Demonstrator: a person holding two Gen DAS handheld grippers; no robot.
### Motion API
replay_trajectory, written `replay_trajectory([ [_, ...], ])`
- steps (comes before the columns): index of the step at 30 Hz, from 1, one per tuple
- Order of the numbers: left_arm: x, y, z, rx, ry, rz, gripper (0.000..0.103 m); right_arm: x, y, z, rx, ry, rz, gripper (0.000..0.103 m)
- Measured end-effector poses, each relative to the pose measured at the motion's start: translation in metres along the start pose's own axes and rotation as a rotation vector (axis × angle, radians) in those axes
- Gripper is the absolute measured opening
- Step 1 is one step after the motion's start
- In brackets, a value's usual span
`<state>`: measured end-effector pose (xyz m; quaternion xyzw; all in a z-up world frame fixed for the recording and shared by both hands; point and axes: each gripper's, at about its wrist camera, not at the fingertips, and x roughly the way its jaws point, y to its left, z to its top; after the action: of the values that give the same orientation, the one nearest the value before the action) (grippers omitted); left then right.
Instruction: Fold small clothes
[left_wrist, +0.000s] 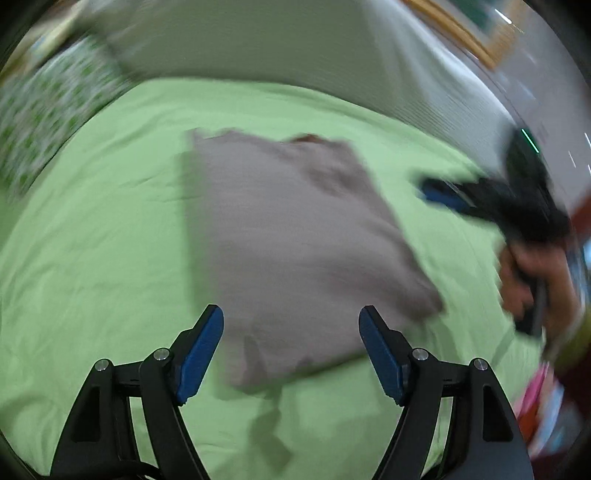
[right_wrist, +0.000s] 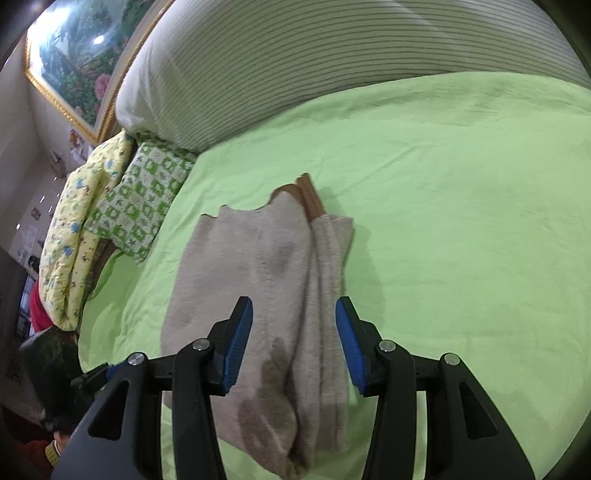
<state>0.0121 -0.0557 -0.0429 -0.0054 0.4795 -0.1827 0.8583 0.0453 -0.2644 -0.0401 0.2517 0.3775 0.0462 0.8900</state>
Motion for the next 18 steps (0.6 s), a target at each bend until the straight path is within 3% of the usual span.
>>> replay_trajectory([
  [4, 0.008, -0.08, -0.01, 0.35, -0.031, 0.046, 0.076, 0.01, 0.006, 0.018, -0.017, 0.03, 0.032, 0.048],
  [10, 0.04, -0.146, -0.031, 0.659, -0.066, 0.16, 0.076, 0.033, -0.001, 0.045, -0.044, 0.098, 0.042, 0.048],
  [14, 0.064, -0.164, -0.041, 0.761, -0.071, 0.251, 0.076, 0.051, -0.004, 0.059, -0.091, 0.151, 0.039, 0.048],
  [18, 0.078, -0.173, -0.04, 0.783, -0.086, 0.314, 0.077, 0.07, -0.004, 0.067, -0.126, 0.187, 0.046, 0.048],
])
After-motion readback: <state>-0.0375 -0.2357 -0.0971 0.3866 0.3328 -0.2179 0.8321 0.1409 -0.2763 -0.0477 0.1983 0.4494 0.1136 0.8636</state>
